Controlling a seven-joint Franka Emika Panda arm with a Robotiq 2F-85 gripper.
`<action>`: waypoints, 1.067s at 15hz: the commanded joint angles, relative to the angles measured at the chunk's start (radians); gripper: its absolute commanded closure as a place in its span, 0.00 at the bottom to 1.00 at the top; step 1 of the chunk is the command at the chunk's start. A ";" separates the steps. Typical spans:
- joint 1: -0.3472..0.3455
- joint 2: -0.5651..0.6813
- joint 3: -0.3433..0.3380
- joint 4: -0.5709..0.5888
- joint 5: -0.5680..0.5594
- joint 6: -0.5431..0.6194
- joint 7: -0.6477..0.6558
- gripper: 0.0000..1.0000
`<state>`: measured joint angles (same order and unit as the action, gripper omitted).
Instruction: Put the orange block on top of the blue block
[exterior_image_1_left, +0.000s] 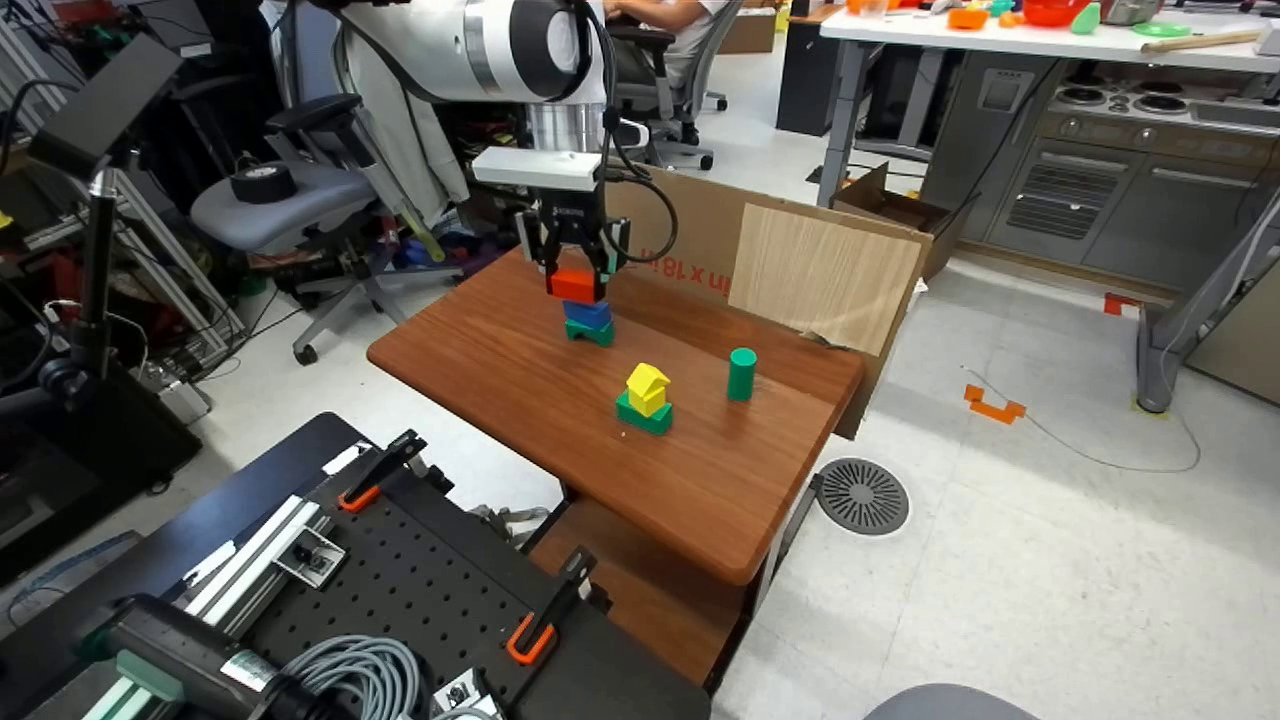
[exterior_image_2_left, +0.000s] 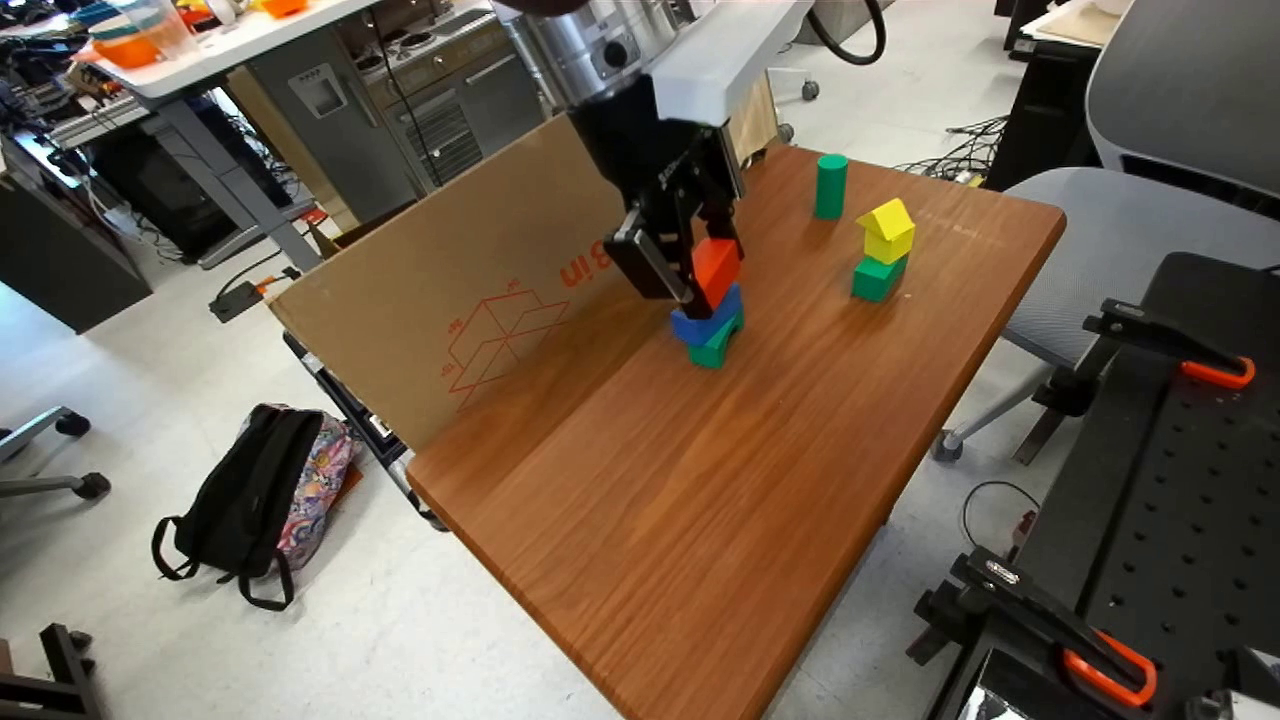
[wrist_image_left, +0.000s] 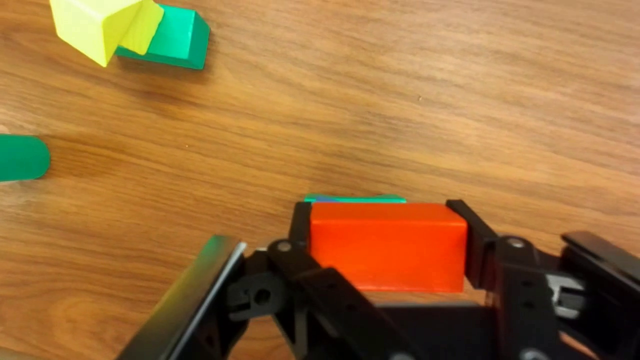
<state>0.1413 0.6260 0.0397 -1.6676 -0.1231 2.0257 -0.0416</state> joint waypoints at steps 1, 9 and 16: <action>-0.020 0.026 0.012 0.046 0.002 -0.031 -0.038 0.58; -0.021 0.025 0.017 0.040 0.005 0.000 -0.038 0.58; -0.009 0.037 0.004 0.040 -0.025 0.027 -0.019 0.58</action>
<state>0.1330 0.6391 0.0429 -1.6567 -0.1310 2.0374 -0.0617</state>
